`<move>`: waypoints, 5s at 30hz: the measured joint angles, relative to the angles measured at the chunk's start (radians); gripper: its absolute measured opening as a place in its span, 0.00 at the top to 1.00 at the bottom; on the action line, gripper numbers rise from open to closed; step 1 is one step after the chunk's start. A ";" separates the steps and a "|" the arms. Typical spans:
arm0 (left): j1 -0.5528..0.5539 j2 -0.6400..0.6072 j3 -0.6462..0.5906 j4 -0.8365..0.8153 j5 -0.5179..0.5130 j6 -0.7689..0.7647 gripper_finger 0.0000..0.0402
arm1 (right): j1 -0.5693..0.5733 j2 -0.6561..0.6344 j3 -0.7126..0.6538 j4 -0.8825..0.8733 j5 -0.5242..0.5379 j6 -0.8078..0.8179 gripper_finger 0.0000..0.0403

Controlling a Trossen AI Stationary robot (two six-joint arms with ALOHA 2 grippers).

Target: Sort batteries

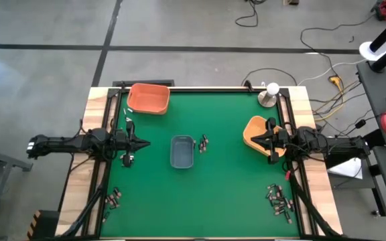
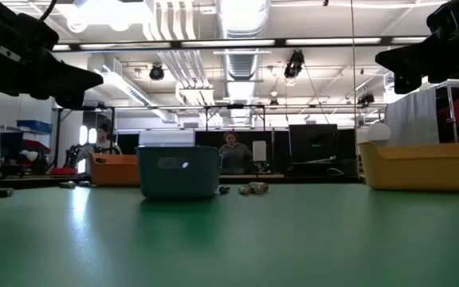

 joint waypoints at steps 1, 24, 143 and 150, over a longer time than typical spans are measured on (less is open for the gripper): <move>0.000 0.000 0.000 0.000 0.000 0.000 1.00 | 0.000 0.000 0.000 0.000 0.000 0.000 0.97; 0.000 0.000 0.000 0.000 0.000 0.000 1.00 | 0.000 0.000 0.000 0.000 0.000 0.000 0.97; -0.010 1.733 1.207 -1.003 0.032 -1.522 0.54 | -0.050 0.870 0.865 -0.621 0.250 0.308 0.82; 0.001 1.740 1.202 -0.960 0.008 -1.530 0.70 | -0.062 0.881 0.898 -0.632 0.263 0.190 0.83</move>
